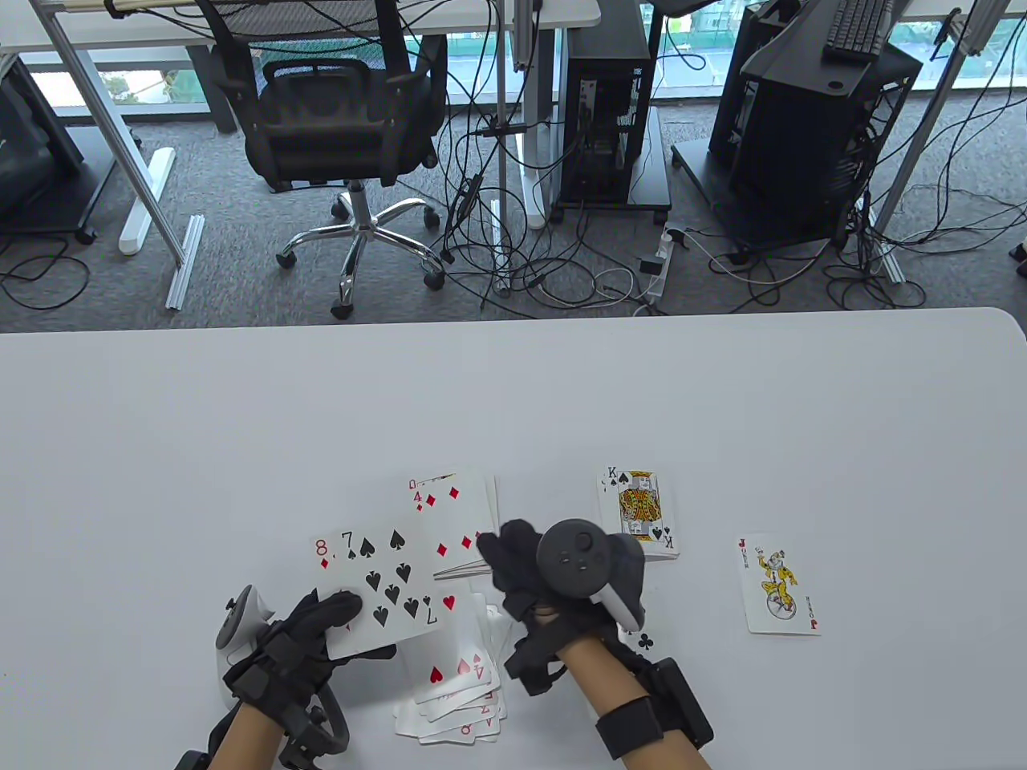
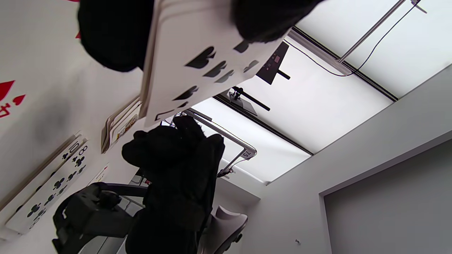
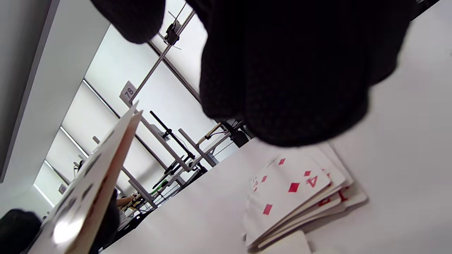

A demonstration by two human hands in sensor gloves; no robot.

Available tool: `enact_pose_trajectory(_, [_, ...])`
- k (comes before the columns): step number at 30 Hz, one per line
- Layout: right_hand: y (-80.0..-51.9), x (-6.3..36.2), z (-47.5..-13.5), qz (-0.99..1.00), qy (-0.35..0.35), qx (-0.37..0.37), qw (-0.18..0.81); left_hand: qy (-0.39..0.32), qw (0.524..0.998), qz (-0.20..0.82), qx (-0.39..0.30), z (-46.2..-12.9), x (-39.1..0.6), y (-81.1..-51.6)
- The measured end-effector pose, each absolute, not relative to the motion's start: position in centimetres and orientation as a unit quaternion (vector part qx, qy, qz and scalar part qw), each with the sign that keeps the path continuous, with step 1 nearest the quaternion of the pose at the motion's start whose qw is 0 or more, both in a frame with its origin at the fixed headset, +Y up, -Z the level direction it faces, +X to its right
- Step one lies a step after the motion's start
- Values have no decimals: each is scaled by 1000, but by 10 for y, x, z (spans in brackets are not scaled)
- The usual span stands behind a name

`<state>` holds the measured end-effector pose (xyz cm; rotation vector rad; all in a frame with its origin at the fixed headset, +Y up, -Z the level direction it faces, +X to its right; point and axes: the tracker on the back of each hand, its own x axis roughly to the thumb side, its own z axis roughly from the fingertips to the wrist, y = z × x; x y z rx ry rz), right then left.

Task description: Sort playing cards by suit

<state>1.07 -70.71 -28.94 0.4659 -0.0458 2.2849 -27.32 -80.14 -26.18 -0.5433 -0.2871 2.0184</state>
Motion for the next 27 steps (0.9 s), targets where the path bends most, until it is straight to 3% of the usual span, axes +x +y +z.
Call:
enact_pose_trajectory(5, [-727, -23, -266, 869, -4, 227, 440, -122, 495, 832, -219, -263, -274, -800])
enact_pose_trajectory(11, [-739, -35, -262, 865, 6, 212, 455, -124, 488, 836, -218, -263, -275, -800])
enact_pose_trajectory(16, [-747, -31, -263, 820, 27, 177, 543, -129, 492, 831, -224, -263, -274, -800])
enact_pose_trajectory(21, [-739, -27, -265, 846, -10, 188, 499, -136, 498, 828, -219, -264, -274, -797])
enact_pose_trajectory(27, [-720, -20, -272, 860, -7, 168, 481, -141, 496, 829, -216, -264, -274, -795])
